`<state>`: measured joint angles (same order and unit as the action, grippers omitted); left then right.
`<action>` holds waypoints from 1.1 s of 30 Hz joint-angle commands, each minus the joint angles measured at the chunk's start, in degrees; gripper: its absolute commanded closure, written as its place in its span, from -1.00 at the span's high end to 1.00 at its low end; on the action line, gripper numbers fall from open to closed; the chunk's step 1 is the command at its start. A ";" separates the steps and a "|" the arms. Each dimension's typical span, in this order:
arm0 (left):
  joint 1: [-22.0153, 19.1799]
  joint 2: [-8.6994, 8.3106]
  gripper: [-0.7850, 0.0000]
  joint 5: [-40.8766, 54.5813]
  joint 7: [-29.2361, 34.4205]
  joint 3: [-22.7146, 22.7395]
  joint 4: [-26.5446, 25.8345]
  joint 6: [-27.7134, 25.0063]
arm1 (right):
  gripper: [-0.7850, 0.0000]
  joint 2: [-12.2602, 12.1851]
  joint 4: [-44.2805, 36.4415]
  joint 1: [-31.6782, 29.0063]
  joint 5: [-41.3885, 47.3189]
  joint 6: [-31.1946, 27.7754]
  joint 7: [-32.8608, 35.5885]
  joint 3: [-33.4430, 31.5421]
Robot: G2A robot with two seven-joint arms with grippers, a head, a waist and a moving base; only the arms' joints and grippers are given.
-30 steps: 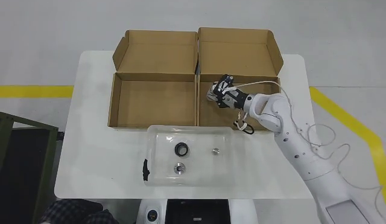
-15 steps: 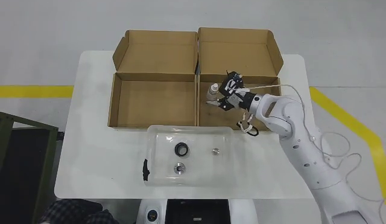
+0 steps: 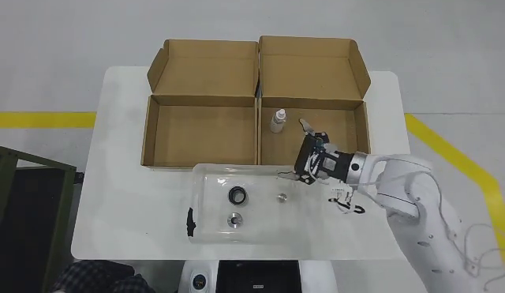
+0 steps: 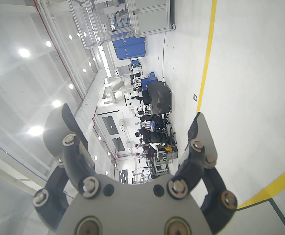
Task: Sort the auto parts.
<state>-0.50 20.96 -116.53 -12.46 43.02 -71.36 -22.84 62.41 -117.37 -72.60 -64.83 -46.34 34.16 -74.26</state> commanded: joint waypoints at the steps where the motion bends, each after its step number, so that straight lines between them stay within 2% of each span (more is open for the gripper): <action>1: 0.00 0.00 1.00 0.00 0.00 0.00 0.00 0.00 | 1.00 -0.27 -2.23 -1.47 -0.39 -1.08 1.40 0.23; 11: 0.00 0.00 1.00 0.00 0.00 0.00 0.00 0.00 | 1.00 -1.15 -6.80 -4.08 -5.33 -7.15 9.71 6.65; 22: 0.00 0.00 1.00 0.00 0.00 0.00 0.00 0.00 | 1.00 -1.01 -6.14 -1.63 -13.84 -6.03 16.47 15.41; 33: 0.00 0.00 1.00 0.00 0.00 0.00 0.00 0.00 | 1.00 -1.21 -3.33 0.56 -18.11 -4.17 19.60 20.63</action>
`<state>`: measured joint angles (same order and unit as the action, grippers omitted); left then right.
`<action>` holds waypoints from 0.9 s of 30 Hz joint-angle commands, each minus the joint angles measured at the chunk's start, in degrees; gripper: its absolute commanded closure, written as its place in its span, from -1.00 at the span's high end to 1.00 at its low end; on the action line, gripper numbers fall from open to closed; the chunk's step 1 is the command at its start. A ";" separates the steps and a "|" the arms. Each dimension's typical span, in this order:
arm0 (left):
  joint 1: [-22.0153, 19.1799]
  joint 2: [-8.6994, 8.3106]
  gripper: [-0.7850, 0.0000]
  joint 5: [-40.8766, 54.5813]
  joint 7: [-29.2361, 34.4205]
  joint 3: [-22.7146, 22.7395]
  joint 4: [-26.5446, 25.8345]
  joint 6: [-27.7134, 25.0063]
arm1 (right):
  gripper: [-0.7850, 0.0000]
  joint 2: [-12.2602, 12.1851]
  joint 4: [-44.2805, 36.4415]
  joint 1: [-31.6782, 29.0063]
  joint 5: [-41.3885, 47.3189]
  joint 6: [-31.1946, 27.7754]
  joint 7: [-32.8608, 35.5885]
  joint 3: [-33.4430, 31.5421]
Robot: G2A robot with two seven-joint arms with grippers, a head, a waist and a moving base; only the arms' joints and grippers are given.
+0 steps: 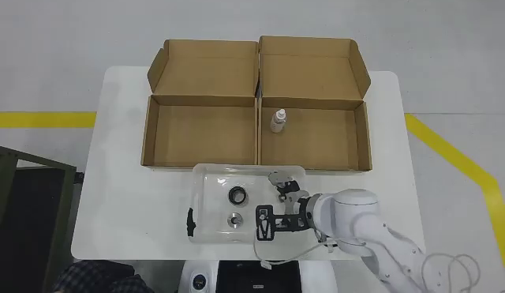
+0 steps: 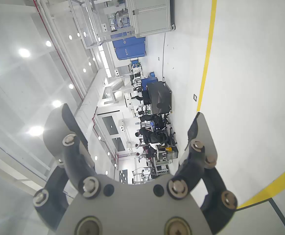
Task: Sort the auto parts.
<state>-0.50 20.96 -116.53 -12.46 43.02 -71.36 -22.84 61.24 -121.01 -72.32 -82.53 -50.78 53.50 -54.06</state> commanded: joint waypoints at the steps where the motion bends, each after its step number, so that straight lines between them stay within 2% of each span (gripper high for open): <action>1: 0.00 0.00 1.00 0.00 0.00 0.00 0.00 0.00 | 1.00 -0.08 0.63 0.53 -0.85 0.58 0.59 0.81; 12: 0.00 0.00 1.00 0.00 0.00 0.00 0.00 0.00 | 0.98 -0.65 4.01 3.20 -2.31 3.23 3.23 4.95; 16: 0.00 0.00 1.00 0.00 0.00 0.00 0.00 0.00 | 0.61 -0.82 4.65 4.29 -2.18 3.89 3.90 6.36; 17: 0.00 0.00 1.00 0.00 0.00 0.00 0.00 0.00 | 0.38 -0.88 4.76 4.73 -2.19 4.15 4.16 6.84; 19: 0.00 0.00 1.00 0.00 0.00 0.00 0.00 0.00 | 0.05 -0.97 4.91 5.27 -2.14 4.72 4.73 7.50; 27: 0.00 0.00 1.00 0.00 0.00 0.00 0.00 0.00 | -0.15 -1.34 6.15 7.21 -0.18 6.18 6.19 9.23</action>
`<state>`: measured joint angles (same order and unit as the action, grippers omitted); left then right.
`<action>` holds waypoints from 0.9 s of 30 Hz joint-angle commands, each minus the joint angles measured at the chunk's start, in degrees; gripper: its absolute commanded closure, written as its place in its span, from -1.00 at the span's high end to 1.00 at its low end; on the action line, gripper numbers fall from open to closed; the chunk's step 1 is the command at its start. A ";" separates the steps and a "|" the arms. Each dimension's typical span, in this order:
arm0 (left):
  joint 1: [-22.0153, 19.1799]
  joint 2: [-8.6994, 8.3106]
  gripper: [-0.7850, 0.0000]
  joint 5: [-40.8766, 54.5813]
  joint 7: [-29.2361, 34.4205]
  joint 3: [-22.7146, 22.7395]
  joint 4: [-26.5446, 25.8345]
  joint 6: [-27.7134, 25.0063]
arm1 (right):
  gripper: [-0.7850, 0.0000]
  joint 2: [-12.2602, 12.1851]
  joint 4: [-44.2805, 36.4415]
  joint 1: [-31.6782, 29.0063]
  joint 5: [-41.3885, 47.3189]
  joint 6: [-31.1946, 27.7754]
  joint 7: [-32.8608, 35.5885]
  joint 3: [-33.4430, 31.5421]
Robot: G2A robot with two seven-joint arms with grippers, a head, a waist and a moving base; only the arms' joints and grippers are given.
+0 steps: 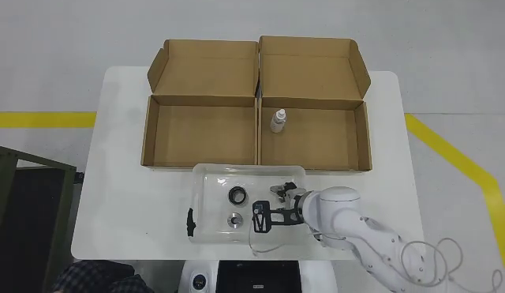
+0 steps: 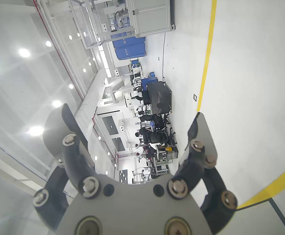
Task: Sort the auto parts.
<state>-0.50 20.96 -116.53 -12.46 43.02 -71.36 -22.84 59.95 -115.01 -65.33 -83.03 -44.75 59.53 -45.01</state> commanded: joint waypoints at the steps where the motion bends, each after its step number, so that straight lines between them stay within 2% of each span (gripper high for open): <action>1: 0.00 0.00 1.00 0.00 0.00 0.00 0.00 0.00 | -0.18 -0.08 0.26 0.36 0.52 0.25 0.25 0.30; 3: 0.00 0.00 1.00 0.00 0.00 0.00 0.00 0.00 | -0.25 -0.18 0.54 0.87 1.01 0.57 0.56 0.72; 6: 0.00 0.00 1.00 0.00 0.00 0.00 0.00 0.00 | -0.48 -0.31 0.67 1.43 1.69 0.95 0.95 1.21; 8: 0.00 0.00 1.00 0.00 0.00 0.00 0.00 0.00 | -0.91 -0.40 0.49 1.79 2.13 1.25 1.25 1.51; 9: 0.00 0.00 1.00 0.00 0.00 0.00 0.00 0.00 | -1.00 -0.46 0.43 1.96 2.34 1.40 1.40 1.65; 19: 0.00 0.00 1.00 0.00 0.00 0.00 0.00 0.00 | -1.00 -1.13 -1.14 2.53 7.04 1.45 0.27 0.34; 27: 0.00 0.00 1.00 0.00 0.00 0.00 0.00 0.00 | -1.00 -2.32 -2.66 -0.85 10.43 1.86 -8.99 -5.69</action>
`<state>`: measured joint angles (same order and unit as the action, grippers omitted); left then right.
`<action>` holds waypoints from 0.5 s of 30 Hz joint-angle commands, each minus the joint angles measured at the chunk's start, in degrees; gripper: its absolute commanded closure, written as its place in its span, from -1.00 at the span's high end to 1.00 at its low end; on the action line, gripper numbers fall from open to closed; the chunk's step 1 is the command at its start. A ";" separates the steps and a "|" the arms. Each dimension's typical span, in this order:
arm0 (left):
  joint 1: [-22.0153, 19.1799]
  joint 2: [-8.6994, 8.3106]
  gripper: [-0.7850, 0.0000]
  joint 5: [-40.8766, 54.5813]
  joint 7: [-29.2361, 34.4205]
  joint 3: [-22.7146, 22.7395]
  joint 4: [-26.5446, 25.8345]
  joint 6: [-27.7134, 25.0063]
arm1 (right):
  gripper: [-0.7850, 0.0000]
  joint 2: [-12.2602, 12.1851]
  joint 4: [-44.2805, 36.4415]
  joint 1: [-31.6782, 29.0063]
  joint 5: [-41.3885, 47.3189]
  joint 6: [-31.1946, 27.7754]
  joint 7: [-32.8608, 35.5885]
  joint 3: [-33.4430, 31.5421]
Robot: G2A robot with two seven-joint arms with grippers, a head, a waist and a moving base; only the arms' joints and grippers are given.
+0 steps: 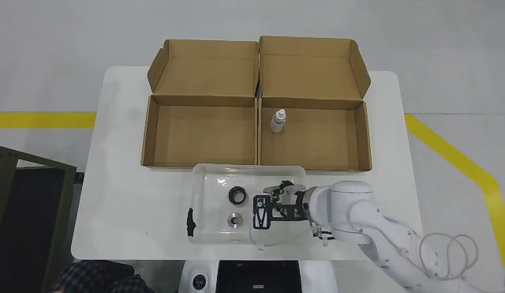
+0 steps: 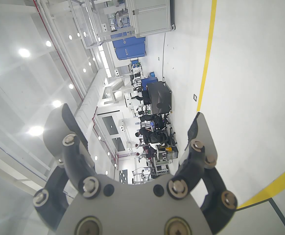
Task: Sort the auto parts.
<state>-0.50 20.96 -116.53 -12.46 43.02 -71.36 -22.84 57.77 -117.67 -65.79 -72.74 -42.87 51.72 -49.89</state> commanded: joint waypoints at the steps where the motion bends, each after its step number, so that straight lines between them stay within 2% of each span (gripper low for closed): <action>1: 0.00 0.00 1.00 0.00 0.00 0.00 0.00 0.00 | -1.00 -0.39 -0.14 -1.15 0.34 0.18 -3.04 -2.05; 13: 0.00 0.00 1.00 0.00 0.00 0.00 0.00 0.00 | -1.00 -2.17 -0.05 -7.75 5.13 -0.76 -22.54 -13.46; 15: 0.00 0.00 1.00 0.00 0.00 0.00 0.00 0.00 | -1.00 -2.25 0.63 -8.66 6.59 1.08 -26.37 -15.62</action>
<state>-0.50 20.96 -116.53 -12.46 43.02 -71.36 -22.84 55.55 -117.40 -74.04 -66.85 -43.07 27.54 -64.28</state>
